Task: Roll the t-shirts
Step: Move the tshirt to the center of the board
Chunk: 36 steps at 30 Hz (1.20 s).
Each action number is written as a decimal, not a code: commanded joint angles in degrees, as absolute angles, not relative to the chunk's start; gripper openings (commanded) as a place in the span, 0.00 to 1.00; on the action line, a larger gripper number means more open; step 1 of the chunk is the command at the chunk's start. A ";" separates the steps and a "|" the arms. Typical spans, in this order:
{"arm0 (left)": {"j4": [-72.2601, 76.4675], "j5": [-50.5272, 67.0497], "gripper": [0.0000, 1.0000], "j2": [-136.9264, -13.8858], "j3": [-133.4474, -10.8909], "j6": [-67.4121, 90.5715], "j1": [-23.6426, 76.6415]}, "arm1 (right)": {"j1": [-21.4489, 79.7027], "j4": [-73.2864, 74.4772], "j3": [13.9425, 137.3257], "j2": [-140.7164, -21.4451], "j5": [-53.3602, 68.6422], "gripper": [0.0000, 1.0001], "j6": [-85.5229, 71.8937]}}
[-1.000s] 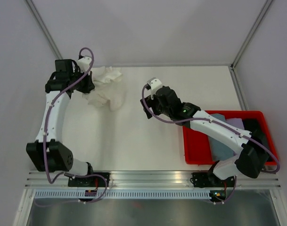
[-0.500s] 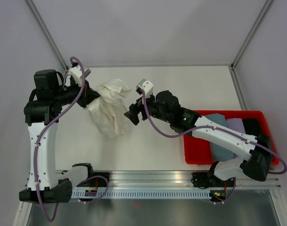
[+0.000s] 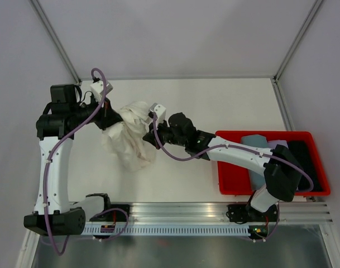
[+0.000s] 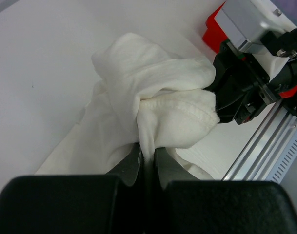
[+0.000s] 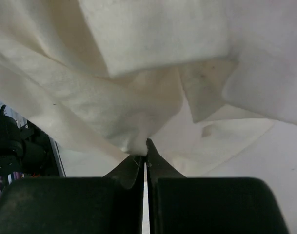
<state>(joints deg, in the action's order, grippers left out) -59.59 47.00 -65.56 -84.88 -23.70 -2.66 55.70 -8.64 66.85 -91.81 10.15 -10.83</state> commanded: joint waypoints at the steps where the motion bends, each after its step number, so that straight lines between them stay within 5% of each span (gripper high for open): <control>1: -58.36 48.87 0.02 -66.61 -87.10 -24.61 -2.72 | 55.46 -14.76 65.58 -87.55 7.39 0.00 -13.45; 2: -58.36 47.91 0.04 -68.45 -87.62 -24.44 -2.72 | 55.37 -15.20 65.13 -86.50 6.69 0.00 -14.14; 6: -55.82 41.33 0.70 -74.52 -88.77 -20.75 -2.72 | 54.41 -13.28 65.39 -81.93 5.45 0.01 -17.40; 9: -55.11 34.12 1.00 -79.36 -90.35 -19.60 -2.72 | 52.30 -11.34 66.53 -80.42 7.12 0.00 -21.61; 19: -55.19 28.66 0.99 -67.52 -80.53 -24.52 -2.64 | 37.98 -2.29 78.39 -79.37 10.99 0.00 -30.67; 24: -53.27 26.29 0.98 -63.20 -60.77 -29.35 3.85 | 37.18 -2.63 80.24 -77.78 9.85 0.00 -32.86; 27: -43.54 15.41 1.00 -62.23 -48.37 -29.36 12.81 | 37.18 -3.51 81.91 -77.43 8.62 0.00 -33.75; 32: -27.44 5.46 1.00 -69.06 -42.89 -28.74 17.14 | 37.18 -3.43 85.08 -76.65 8.00 0.00 -33.57; 36: -20.31 8.25 1.00 -78.63 -44.29 -27.60 18.19 | 37.18 -3.78 84.82 -75.32 7.74 0.00 -33.58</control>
<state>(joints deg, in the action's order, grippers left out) -32.82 10.28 -74.46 -41.65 -27.09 17.17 37.15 -1.23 81.93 -78.46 8.86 -32.56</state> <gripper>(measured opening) 0.995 0.007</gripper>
